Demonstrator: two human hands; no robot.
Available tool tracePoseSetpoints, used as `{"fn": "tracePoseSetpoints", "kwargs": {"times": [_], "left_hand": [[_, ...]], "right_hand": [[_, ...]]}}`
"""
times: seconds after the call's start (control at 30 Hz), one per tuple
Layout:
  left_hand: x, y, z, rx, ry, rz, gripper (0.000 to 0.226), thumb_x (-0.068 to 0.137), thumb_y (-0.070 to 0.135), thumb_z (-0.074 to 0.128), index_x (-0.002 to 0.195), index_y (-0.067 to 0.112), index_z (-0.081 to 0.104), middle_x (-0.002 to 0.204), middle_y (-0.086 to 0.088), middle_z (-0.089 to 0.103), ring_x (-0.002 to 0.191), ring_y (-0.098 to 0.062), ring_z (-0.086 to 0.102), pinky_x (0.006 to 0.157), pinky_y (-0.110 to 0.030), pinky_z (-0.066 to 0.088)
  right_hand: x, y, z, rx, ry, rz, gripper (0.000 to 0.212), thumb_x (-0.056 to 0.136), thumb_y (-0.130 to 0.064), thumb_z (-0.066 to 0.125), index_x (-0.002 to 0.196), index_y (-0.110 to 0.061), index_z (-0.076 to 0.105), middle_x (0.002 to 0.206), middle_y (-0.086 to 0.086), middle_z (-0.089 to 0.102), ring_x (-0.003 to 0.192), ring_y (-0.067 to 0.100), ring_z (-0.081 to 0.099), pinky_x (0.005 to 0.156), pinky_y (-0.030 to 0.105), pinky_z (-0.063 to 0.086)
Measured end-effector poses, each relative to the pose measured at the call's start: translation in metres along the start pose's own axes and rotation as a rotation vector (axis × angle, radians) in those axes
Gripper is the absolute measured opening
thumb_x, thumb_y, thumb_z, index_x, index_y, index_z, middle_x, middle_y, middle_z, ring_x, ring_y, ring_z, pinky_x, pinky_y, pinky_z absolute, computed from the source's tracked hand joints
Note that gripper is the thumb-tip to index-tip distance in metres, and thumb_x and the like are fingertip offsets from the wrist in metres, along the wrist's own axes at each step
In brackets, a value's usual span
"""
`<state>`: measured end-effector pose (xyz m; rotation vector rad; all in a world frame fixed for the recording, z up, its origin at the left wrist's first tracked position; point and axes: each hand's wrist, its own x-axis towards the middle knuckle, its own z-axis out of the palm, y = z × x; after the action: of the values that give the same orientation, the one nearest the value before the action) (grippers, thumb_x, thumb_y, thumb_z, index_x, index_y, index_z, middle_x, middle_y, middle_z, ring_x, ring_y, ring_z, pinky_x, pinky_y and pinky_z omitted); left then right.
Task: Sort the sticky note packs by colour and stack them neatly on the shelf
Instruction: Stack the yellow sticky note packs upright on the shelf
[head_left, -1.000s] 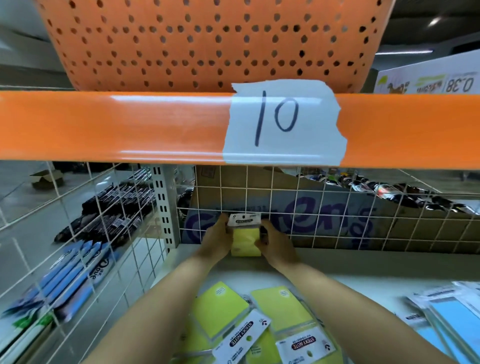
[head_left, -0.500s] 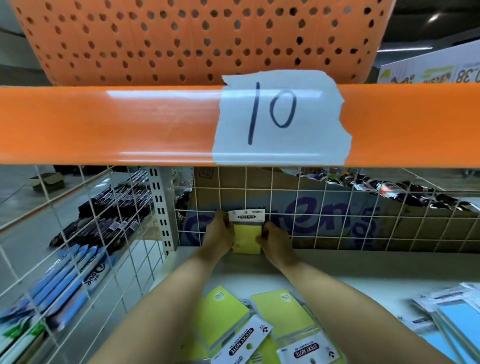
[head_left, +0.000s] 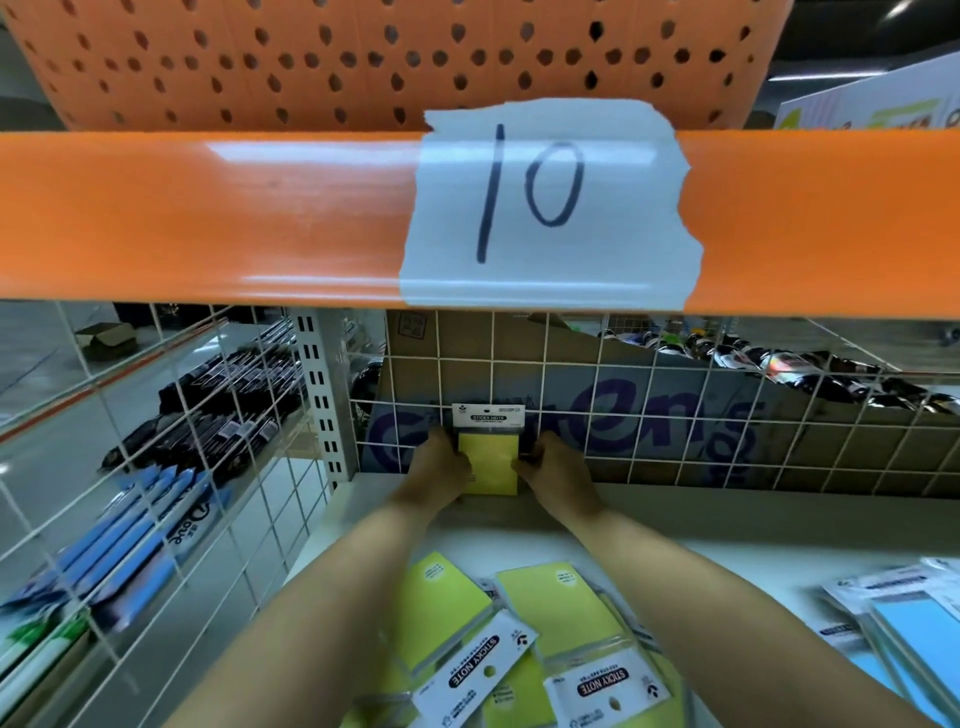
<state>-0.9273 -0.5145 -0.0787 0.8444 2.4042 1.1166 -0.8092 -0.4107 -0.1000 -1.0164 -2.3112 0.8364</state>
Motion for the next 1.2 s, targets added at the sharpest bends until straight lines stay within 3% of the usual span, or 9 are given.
{"fn": "tracePoseSetpoints", "kwargs": {"times": [0.37, 0.47, 0.57, 0.67, 0.8, 0.93, 1.0, 1.07, 1.2], "left_hand": [[-0.036, 0.008, -0.042, 0.240, -0.176, -0.059, 0.037, 0.092, 0.022, 0.058, 0.124, 0.005, 0.061, 0.125, -0.015, 0.062, 0.115, -0.030, 0.058, 0.097, -0.036, 0.047], [-0.058, 0.015, -0.058, 0.346, -0.215, -0.028, 0.037, 0.095, 0.023, 0.054, 0.130, 0.013, 0.053, 0.124, -0.007, 0.058, 0.118, -0.026, 0.054, 0.092, -0.029, 0.044], [-0.072, 0.011, -0.069, 0.447, -0.183, -0.030, 0.033, 0.096, 0.027, 0.048, 0.124, 0.012, 0.053, 0.108, -0.007, 0.057, 0.098, -0.023, 0.056, 0.078, -0.027, 0.043], [-0.082, 0.006, -0.074, 0.536, -0.158, -0.092, 0.036, 0.094, 0.032, 0.048, 0.117, 0.005, 0.058, 0.105, -0.013, 0.060, 0.083, -0.022, 0.051, 0.069, -0.027, 0.040], [-0.099, 0.004, -0.078, 0.555, -0.160, -0.108, 0.029, 0.092, 0.030, 0.047, 0.104, 0.008, 0.061, 0.108, -0.014, 0.061, 0.085, -0.023, 0.052, 0.070, -0.027, 0.041], [-0.115, 0.003, -0.075, 0.429, -0.175, -0.122, 0.019, 0.090, 0.016, 0.049, 0.072, 0.010, 0.053, 0.082, -0.009, 0.057, 0.076, -0.022, 0.051, 0.060, -0.025, 0.039], [-0.122, 0.003, -0.073, 0.362, -0.201, -0.119, 0.017, 0.091, 0.008, 0.044, 0.085, 0.005, 0.060, 0.093, -0.011, 0.061, 0.090, -0.025, 0.055, 0.067, -0.025, 0.043], [-0.129, 0.004, -0.072, 0.251, -0.200, -0.104, 0.034, 0.090, 0.005, 0.042, 0.119, 0.005, 0.061, 0.121, -0.011, 0.061, 0.109, -0.025, 0.056, 0.081, -0.023, 0.043], [-0.135, 0.008, -0.074, 0.020, -0.187, -0.076, 0.037, 0.085, 0.003, 0.051, 0.120, 0.012, 0.060, 0.109, -0.008, 0.061, 0.086, -0.016, 0.054, 0.066, -0.021, 0.042]], "right_hand": [[-0.034, -0.032, -0.048, -0.034, -0.348, 0.043, 0.022, 0.089, -0.023, 0.066, 0.094, -0.002, 0.069, 0.085, 0.012, 0.066, 0.074, 0.016, 0.054, 0.065, 0.030, 0.045], [-0.052, -0.050, -0.056, -0.043, -0.507, -0.004, 0.024, 0.089, -0.030, 0.065, 0.082, -0.007, 0.064, 0.081, 0.015, 0.059, 0.068, 0.014, 0.050, 0.064, 0.025, 0.037], [-0.076, -0.070, -0.058, -0.020, -0.659, -0.030, 0.036, 0.084, -0.047, 0.068, 0.068, -0.018, 0.055, 0.072, -0.001, 0.051, 0.063, 0.011, 0.046, 0.055, 0.020, 0.035], [-0.096, -0.083, -0.050, -0.118, -0.775, -0.051, 0.060, 0.072, -0.063, 0.072, 0.108, -0.016, 0.068, 0.114, 0.002, 0.066, 0.099, 0.017, 0.062, 0.084, 0.029, 0.050], [-0.106, -0.092, -0.042, -0.243, -0.790, -0.089, 0.093, 0.070, -0.061, 0.075, 0.139, -0.005, 0.047, 0.143, 0.010, 0.048, 0.128, 0.027, 0.048, 0.106, 0.035, 0.041], [-0.104, -0.089, -0.040, -0.186, -0.770, -0.021, 0.076, 0.075, -0.042, 0.079, 0.136, -0.007, 0.050, 0.138, 0.007, 0.052, 0.122, 0.023, 0.051, 0.097, 0.029, 0.044], [-0.101, -0.086, -0.041, -0.091, -0.760, 0.051, 0.062, 0.078, -0.034, 0.079, 0.129, -0.008, 0.056, 0.127, 0.005, 0.057, 0.111, 0.021, 0.054, 0.088, 0.026, 0.043], [-0.098, -0.085, -0.043, 0.016, -0.763, 0.114, 0.050, 0.081, -0.028, 0.076, 0.124, -0.010, 0.059, 0.114, 0.003, 0.057, 0.102, 0.019, 0.053, 0.084, 0.025, 0.039], [-0.091, -0.083, -0.046, 0.276, -0.727, 0.213, 0.040, 0.081, -0.022, 0.075, 0.117, -0.010, 0.064, 0.111, 0.007, 0.064, 0.100, 0.022, 0.061, 0.087, 0.030, 0.048]]}}
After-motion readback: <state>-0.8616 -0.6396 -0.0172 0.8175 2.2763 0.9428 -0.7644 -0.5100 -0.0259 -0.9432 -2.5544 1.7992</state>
